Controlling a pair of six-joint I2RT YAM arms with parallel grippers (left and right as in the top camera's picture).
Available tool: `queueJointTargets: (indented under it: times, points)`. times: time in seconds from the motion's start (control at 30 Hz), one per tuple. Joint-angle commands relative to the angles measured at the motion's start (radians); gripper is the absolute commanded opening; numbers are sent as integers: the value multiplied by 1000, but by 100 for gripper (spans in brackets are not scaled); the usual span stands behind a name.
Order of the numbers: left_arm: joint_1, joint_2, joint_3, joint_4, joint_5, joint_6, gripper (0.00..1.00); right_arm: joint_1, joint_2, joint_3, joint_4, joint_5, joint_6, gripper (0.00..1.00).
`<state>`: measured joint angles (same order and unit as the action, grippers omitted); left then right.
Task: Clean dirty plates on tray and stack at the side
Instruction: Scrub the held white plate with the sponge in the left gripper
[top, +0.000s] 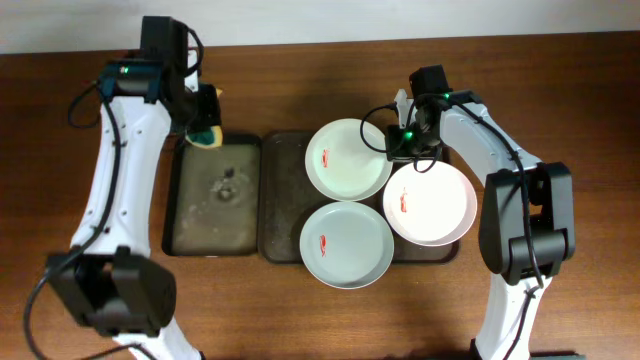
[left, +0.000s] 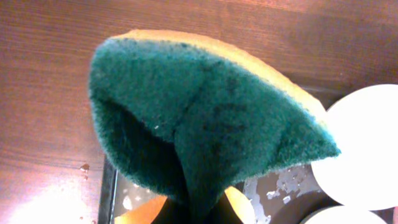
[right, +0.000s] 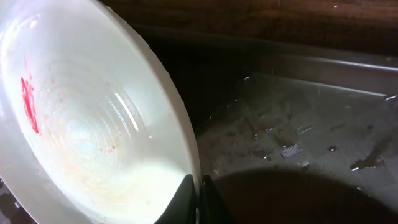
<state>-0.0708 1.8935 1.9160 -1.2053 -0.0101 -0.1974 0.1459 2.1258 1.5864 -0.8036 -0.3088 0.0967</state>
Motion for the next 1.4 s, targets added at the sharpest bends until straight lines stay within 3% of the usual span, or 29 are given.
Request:
queueJointTargets:
  times: [0.0, 0.13, 0.3, 0.37, 0.8, 1.0, 1.17, 1.37]
  points:
    - [-13, 105, 19, 40, 112, 19, 0, 6, 7, 18, -1, -22, -13, 4]
    - [-97, 144, 17, 244, 240, -14, 0, 6, 7, 18, -11, -32, -13, 4]
    - [-319, 274, 17, 408, 220, -69, 0, 25, 7, 18, -20, -33, -13, 4]
    - [-381, 313, 16, 400, 161, -79, 0, 47, 7, 17, -21, -48, -9, 4]
    - [-398, 317, -60, 277, 26, -133, 0, 53, 7, 13, -11, -50, 60, 4]
    - [-396, 317, -216, 435, -6, -225, 0, 53, 7, 7, -7, -50, 59, 4]
    - [-397, 317, -326, 558, -4, -227, 0, 53, 7, 7, -7, -47, 58, 4]
    - [-397, 317, -347, 639, 207, -98, 0, 65, 7, 7, -8, -52, 12, 4]
